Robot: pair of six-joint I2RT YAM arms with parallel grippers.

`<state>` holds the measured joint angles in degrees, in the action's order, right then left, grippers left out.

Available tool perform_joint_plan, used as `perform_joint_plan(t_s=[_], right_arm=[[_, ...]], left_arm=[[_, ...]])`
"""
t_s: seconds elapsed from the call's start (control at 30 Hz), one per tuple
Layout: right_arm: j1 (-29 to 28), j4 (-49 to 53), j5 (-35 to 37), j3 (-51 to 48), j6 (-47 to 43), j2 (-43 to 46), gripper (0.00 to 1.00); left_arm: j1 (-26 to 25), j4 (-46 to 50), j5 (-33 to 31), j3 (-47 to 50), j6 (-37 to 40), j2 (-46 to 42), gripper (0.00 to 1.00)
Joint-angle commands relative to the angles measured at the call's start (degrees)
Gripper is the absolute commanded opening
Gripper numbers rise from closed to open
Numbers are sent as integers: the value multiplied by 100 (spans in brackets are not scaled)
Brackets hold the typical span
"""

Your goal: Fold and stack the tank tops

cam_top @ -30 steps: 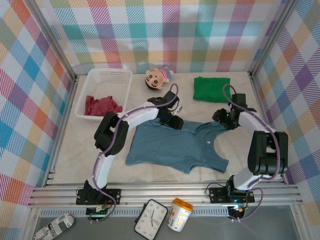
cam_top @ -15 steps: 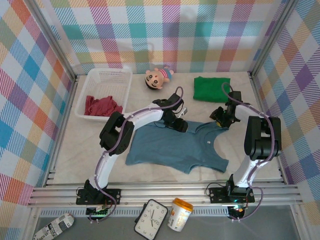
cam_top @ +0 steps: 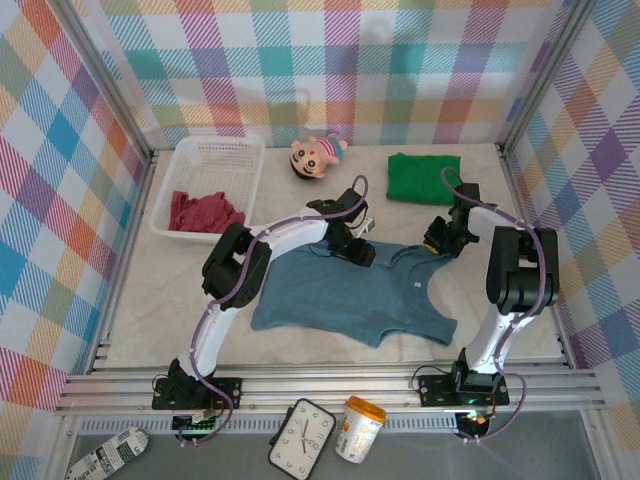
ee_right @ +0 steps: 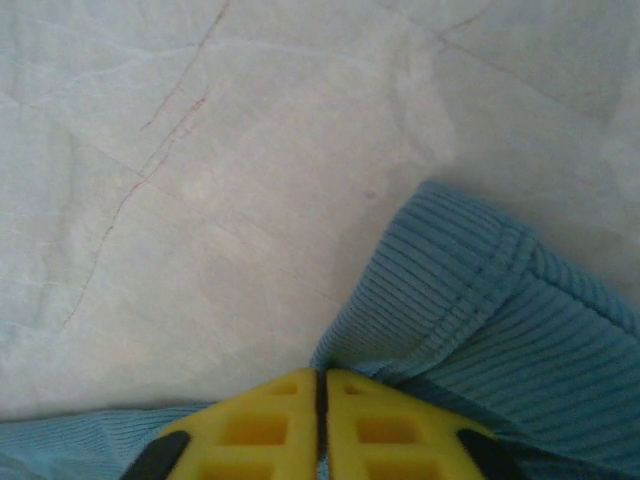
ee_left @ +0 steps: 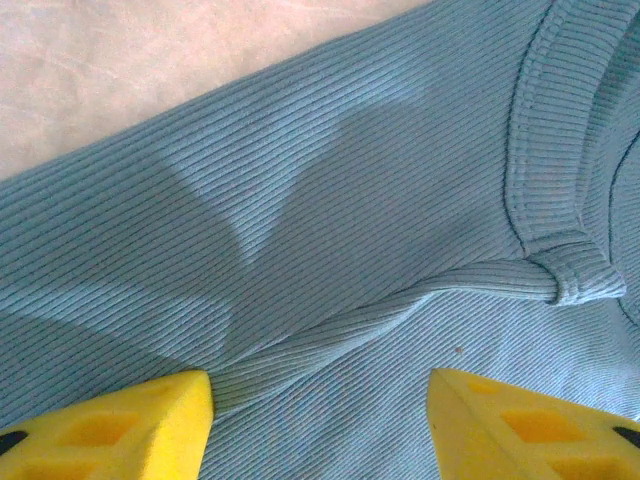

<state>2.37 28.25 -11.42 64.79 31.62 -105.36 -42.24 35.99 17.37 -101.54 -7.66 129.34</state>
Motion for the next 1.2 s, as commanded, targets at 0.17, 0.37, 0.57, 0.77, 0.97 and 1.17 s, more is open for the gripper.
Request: perform_joint_plan(t_s=[0.17,0.37,0.57,0.77,0.97,1.17], right_arm=[[-38,-602,-191,-591,84,991,0],[-38,-1208,-136,-1516,638,1838,0],[-33,-1866,8,-2435,1147,2469,3],[24,-2422,97,-3286,1866,2834,5],[150,-2771,145,-3735,2127,2757,12],[535,-3131,-206,-4001,2341,2683,23]], left_arm=[[49,216,-7,55,160,261,59],[92,263,-5,79,190,260,59],[116,385,-23,55,291,217,59],[174,495,21,160,444,136,59],[172,707,285,130,627,-22,59],[208,950,327,33,735,-32,59]])
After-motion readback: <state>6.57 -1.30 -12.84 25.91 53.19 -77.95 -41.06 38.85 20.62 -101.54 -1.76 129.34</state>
